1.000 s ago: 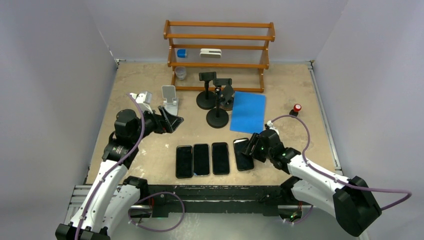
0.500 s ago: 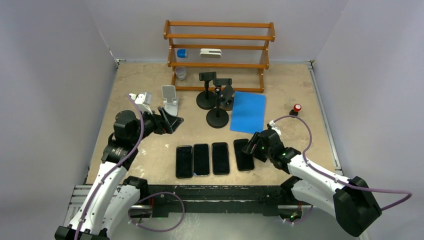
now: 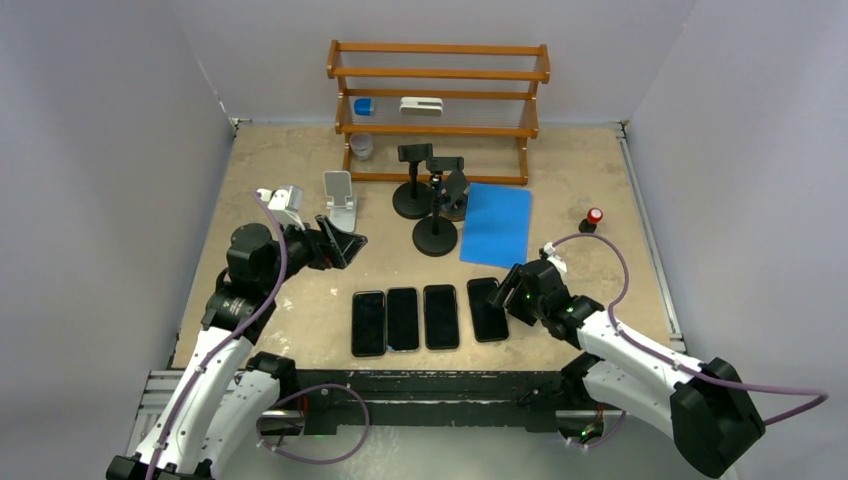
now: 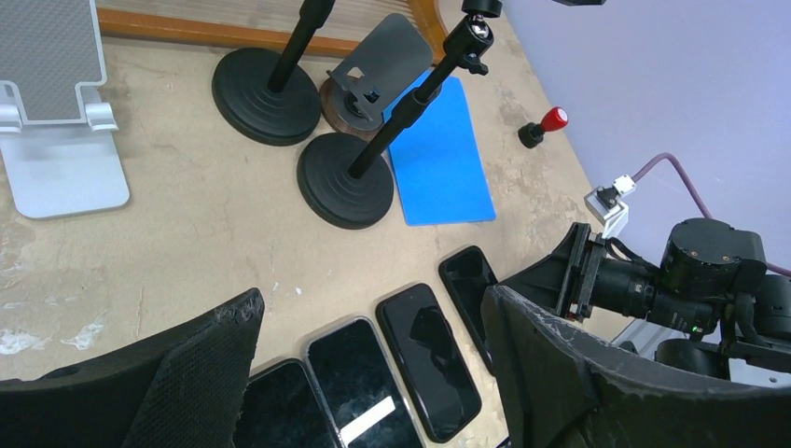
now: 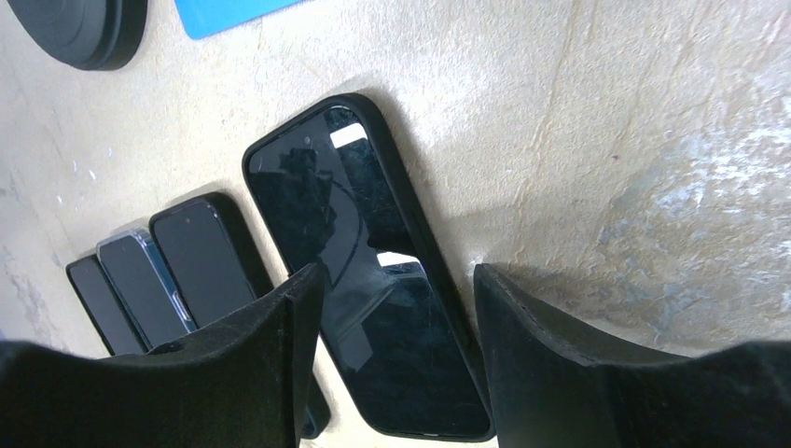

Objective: Remove the phone from the phone stand
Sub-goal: Place the phone at the center of the board.

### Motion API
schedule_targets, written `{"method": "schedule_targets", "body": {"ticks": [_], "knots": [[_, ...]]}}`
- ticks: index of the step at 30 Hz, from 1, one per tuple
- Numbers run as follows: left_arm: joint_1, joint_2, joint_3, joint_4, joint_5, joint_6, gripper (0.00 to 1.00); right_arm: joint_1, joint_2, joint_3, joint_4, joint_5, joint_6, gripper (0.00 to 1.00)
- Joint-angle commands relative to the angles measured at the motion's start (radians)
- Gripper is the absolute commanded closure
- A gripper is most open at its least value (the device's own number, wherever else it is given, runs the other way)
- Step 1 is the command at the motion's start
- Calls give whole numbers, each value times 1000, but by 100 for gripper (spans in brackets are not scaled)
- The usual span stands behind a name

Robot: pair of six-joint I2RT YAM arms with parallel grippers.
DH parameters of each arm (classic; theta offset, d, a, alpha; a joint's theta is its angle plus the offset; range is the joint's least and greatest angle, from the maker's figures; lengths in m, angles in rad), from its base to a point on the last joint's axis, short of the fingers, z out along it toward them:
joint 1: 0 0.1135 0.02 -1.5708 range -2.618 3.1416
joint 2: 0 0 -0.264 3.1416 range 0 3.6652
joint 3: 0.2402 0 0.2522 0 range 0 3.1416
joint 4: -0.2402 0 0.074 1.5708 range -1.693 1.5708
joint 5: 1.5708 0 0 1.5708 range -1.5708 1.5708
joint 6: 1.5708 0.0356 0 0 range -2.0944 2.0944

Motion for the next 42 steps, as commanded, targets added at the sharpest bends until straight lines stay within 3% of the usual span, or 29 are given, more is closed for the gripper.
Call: {"method": "schedule_targets", "body": {"ticks": [1, 7, 15, 29, 42], "knots": [[-8, -12, 11, 11, -19, 28, 15, -2, -22, 36, -17, 65, 36, 36], [-8, -11, 10, 12, -18, 28, 15, -3, -9, 42, 17, 41, 30, 35], [-8, -8, 7, 18, -6, 32, 15, -3, 32, 28, 106, -23, -53, 42], [-8, 0, 5, 22, 3, 31, 15, -3, 21, 5, 108, -97, -61, 44], [-10, -2, 6, 13, -11, 33, 15, -3, -44, 21, 72, -44, -43, 42]]}}
